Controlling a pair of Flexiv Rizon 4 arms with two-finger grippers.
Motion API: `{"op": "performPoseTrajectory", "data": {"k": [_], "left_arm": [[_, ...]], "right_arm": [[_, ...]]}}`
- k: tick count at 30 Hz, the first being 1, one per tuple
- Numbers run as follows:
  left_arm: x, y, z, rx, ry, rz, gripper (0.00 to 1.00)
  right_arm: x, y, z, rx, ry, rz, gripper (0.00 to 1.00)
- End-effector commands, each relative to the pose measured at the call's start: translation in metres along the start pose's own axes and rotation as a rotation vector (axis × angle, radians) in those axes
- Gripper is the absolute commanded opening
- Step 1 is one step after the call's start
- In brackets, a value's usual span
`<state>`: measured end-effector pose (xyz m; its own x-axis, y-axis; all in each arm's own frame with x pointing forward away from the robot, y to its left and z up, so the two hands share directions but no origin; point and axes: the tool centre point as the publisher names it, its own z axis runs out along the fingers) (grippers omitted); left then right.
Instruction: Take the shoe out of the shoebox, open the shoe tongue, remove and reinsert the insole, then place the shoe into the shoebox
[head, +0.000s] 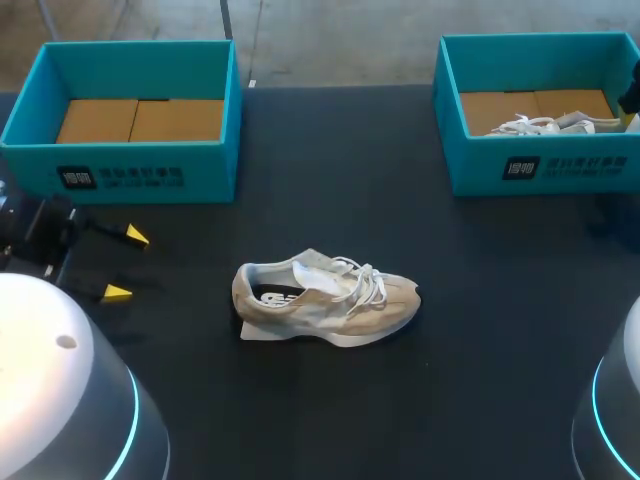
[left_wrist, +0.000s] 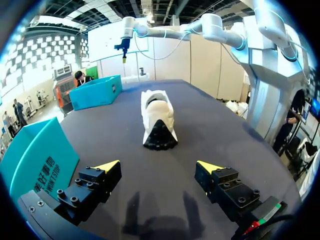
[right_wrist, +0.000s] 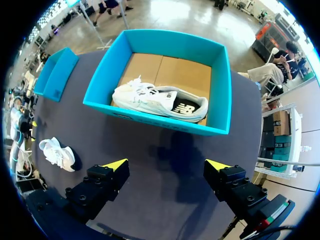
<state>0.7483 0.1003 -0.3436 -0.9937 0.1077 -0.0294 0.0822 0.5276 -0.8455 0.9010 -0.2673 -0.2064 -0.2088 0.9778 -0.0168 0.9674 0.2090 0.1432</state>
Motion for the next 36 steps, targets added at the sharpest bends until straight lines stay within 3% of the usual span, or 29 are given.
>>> {"op": "performPoseTrajectory", "data": {"k": [1, 13, 36], "left_arm": [[0.000, 0.001, 0.000, 0.000, 0.000, 0.000, 1.00], [-0.006, 0.000, 0.017, 0.028, -0.032, -0.020, 1.00], [-0.012, -0.014, 0.092, 0.109, 0.002, -0.050, 1.00]], "right_arm": [[0.000, 0.000, 0.000, 0.000, 0.001, 0.000, 1.00], [0.000, 0.000, 0.000, 0.000, 0.001, 0.000, 1.00], [0.000, 0.000, 0.000, 0.000, 0.001, 0.000, 1.00]]}}
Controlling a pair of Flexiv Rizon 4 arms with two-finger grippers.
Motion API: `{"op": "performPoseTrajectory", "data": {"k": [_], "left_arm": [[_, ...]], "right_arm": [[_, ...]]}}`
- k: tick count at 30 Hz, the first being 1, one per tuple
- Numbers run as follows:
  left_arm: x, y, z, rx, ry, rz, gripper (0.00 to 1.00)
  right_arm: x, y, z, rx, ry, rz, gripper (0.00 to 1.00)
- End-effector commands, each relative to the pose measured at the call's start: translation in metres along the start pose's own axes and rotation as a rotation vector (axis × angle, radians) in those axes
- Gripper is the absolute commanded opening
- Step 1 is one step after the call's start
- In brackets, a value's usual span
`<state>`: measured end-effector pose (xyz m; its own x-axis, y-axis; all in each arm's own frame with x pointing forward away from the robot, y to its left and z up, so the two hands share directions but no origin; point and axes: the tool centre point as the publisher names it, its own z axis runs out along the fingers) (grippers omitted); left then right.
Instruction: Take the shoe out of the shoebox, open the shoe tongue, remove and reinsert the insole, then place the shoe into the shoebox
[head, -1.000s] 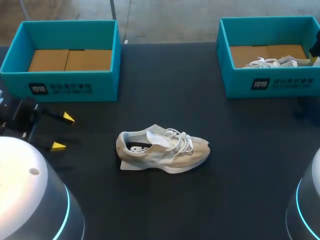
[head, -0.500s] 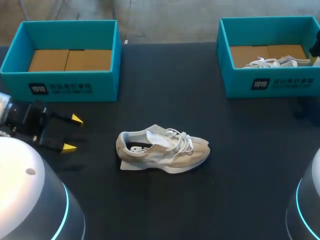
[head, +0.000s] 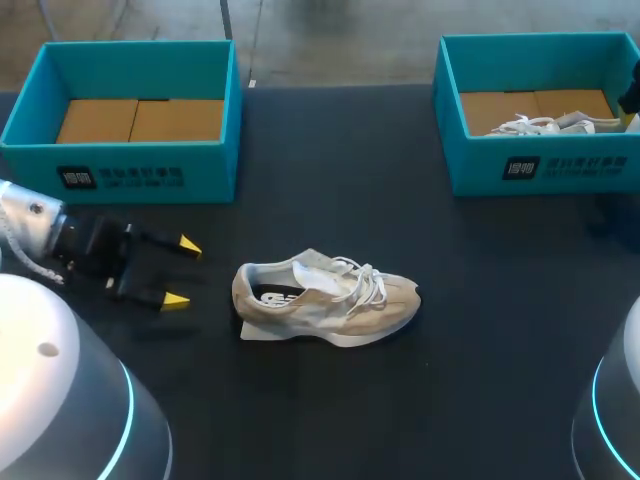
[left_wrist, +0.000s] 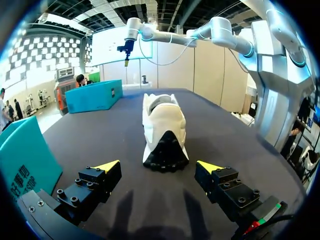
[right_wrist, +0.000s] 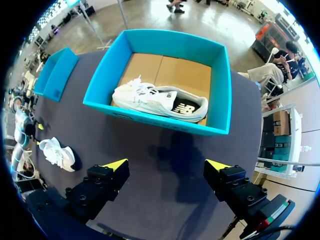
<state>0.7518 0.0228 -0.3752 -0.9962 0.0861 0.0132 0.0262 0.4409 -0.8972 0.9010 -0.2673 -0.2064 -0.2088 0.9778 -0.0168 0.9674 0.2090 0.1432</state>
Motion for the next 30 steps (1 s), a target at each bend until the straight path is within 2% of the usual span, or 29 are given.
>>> {"op": "performPoseTrajectory", "data": {"k": [1, 8, 14, 30], "left_arm": [[-0.001, 0.000, 0.012, 0.010, -0.002, -0.005, 1.00], [0.000, -0.006, 0.027, 0.018, -0.006, -0.029, 1.00], [0.008, -0.011, 0.045, 0.016, 0.016, -0.051, 1.00], [0.019, -0.008, 0.072, 0.010, 0.002, -0.085, 1.00]], "right_arm": [[0.000, 0.000, 0.000, 0.000, 0.001, 0.000, 1.00], [0.000, 0.000, 0.000, 0.000, 0.001, 0.000, 1.00], [0.000, 0.000, 0.000, 0.000, 0.001, 0.000, 1.00], [0.000, 0.000, 0.000, 0.000, 0.001, 0.000, 1.00]]}}
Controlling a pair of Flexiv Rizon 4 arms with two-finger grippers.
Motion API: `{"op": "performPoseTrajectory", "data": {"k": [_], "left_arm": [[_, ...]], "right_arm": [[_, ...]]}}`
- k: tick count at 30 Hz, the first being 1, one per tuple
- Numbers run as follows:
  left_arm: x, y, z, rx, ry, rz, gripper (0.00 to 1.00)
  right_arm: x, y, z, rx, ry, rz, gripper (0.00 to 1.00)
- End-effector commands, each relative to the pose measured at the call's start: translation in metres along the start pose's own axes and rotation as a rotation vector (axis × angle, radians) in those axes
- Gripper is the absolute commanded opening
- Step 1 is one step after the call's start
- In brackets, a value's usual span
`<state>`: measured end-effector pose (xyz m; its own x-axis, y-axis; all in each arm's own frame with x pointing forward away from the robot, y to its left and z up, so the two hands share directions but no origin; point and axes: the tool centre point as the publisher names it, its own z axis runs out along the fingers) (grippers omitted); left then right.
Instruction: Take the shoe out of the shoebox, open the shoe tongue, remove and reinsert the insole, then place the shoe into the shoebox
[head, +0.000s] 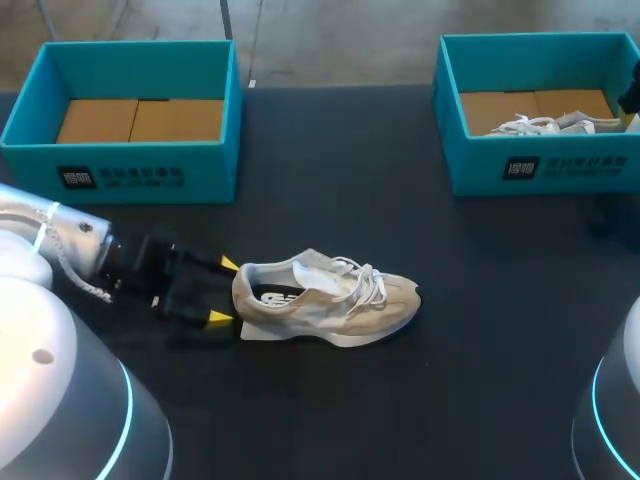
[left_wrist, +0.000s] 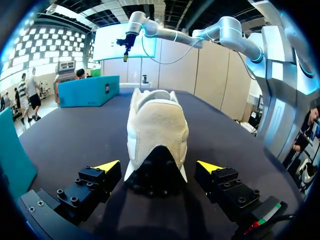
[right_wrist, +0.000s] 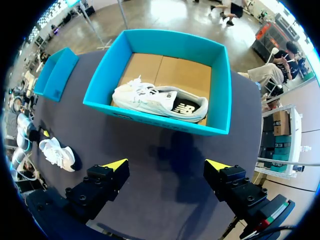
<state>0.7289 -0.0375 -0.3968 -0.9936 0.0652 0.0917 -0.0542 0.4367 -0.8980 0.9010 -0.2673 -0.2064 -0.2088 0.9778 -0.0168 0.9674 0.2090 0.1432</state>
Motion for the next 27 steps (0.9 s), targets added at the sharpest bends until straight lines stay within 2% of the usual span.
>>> {"op": "performPoseTrajectory", "data": {"k": [1, 27], "left_arm": [[0.001, 0.000, 0.008, -0.007, -0.019, -0.006, 1.00], [-0.004, 0.002, 0.036, 0.011, -0.034, -0.009, 1.00]], "right_arm": [[0.000, 0.000, 0.000, 0.000, 0.001, 0.000, 1.00], [0.000, 0.000, 0.000, 0.000, 0.001, 0.000, 1.00]]}}
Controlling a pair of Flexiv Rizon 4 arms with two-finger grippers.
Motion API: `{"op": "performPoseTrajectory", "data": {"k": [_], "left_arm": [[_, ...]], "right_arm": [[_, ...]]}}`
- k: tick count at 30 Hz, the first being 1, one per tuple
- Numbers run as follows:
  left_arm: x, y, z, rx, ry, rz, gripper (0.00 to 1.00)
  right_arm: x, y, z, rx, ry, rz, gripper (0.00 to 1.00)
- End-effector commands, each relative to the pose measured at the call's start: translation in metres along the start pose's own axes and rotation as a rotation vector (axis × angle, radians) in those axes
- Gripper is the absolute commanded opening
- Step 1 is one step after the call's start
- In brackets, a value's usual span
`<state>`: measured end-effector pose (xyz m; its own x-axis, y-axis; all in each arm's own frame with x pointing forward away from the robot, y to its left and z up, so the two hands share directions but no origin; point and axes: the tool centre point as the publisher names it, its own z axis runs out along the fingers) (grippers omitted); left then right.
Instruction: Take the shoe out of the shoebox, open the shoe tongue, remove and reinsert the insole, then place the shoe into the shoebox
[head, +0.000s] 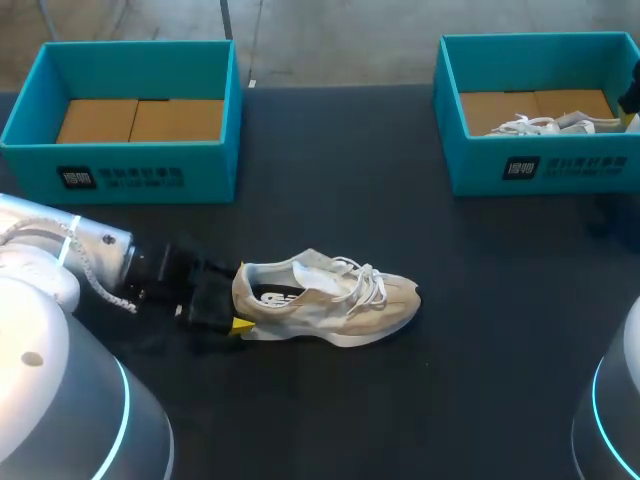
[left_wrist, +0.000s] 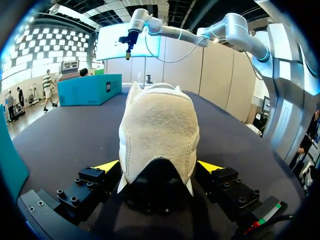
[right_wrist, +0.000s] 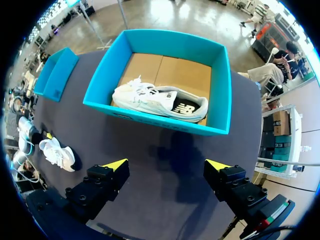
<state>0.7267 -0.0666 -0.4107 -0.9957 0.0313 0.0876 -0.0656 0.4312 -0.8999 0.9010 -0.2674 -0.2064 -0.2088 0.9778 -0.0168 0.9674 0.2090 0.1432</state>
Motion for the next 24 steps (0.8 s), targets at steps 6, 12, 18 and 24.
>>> {"op": "performPoseTrajectory", "data": {"k": [6, 12, 18, 24], "left_arm": [[-0.005, 0.003, 0.005, 0.009, -0.009, 0.004, 1.00], [-0.004, 0.006, 0.011, 0.002, 0.000, 0.009, 1.00], [-0.003, 0.008, 0.013, -0.012, 0.017, 0.016, 1.00], [-0.005, 0.007, 0.015, -0.019, 0.026, 0.022, 0.41]], "right_arm": [[0.000, 0.000, 0.000, 0.000, 0.001, 0.000, 1.00], [0.000, 0.000, 0.000, 0.000, 0.001, 0.000, 1.00], [0.000, 0.000, 0.000, 0.000, 0.001, 0.000, 1.00], [0.000, 0.000, 0.000, 0.000, 0.001, 0.000, 1.00]]}}
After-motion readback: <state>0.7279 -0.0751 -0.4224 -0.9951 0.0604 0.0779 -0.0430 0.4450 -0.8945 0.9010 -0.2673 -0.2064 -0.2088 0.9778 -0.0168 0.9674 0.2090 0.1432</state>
